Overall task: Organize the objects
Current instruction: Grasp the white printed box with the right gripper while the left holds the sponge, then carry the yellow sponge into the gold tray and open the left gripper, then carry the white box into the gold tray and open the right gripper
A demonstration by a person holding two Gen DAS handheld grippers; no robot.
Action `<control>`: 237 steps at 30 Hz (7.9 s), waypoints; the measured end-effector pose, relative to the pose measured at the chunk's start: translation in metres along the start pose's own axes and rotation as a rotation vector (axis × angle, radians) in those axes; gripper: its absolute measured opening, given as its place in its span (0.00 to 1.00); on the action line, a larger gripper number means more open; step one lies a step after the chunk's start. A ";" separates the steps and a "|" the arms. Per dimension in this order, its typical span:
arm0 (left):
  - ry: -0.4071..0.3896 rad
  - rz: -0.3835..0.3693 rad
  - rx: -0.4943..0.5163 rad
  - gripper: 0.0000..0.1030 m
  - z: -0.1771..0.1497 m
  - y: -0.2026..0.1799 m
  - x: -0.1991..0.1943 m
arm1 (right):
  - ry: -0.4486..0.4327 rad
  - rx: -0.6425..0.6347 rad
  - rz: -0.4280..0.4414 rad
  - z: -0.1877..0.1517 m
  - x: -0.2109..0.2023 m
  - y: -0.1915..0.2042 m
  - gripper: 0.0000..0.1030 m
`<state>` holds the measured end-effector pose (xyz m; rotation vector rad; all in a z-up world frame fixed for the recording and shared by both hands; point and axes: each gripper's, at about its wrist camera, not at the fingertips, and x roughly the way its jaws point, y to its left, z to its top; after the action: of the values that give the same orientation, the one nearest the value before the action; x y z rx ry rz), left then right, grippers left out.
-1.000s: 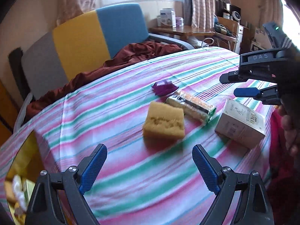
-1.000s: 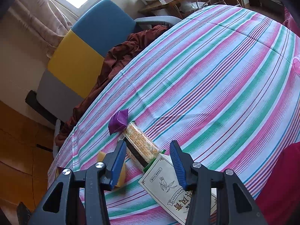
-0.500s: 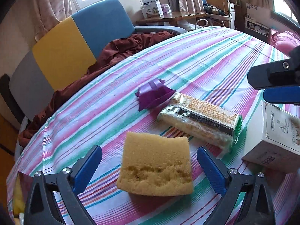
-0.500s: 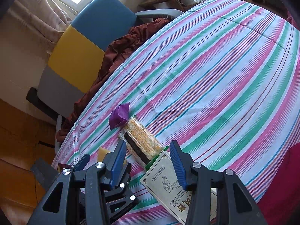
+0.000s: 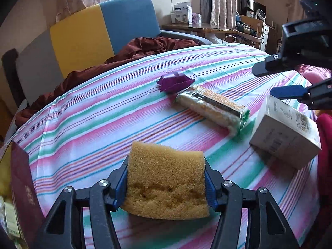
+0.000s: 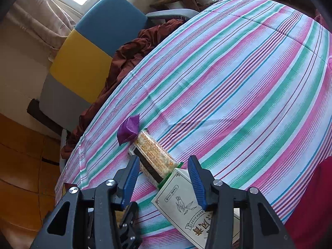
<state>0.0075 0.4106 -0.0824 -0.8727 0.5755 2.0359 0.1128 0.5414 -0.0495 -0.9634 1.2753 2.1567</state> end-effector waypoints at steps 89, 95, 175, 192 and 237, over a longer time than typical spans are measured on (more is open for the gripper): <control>0.006 -0.030 -0.120 0.60 -0.019 0.014 -0.010 | 0.103 -0.147 -0.366 -0.012 0.019 -0.001 0.49; -0.028 -0.020 -0.160 0.60 -0.027 0.023 -0.052 | 0.074 -0.141 -0.330 -0.011 0.011 0.001 0.49; -0.074 0.377 -0.809 0.83 -0.146 0.317 -0.192 | -0.140 -0.486 -0.161 -0.039 -0.023 0.078 0.49; -0.114 0.405 -0.765 0.86 -0.186 0.273 -0.234 | 0.226 -0.997 0.051 -0.217 0.073 0.319 0.49; -0.101 0.416 -0.597 0.89 -0.156 0.206 -0.241 | 0.054 -0.870 -0.056 -0.151 0.009 0.189 0.54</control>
<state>-0.0041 0.0708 0.0137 -1.0399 0.0806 2.6825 0.0300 0.3196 0.0008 -1.3414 0.2590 2.6783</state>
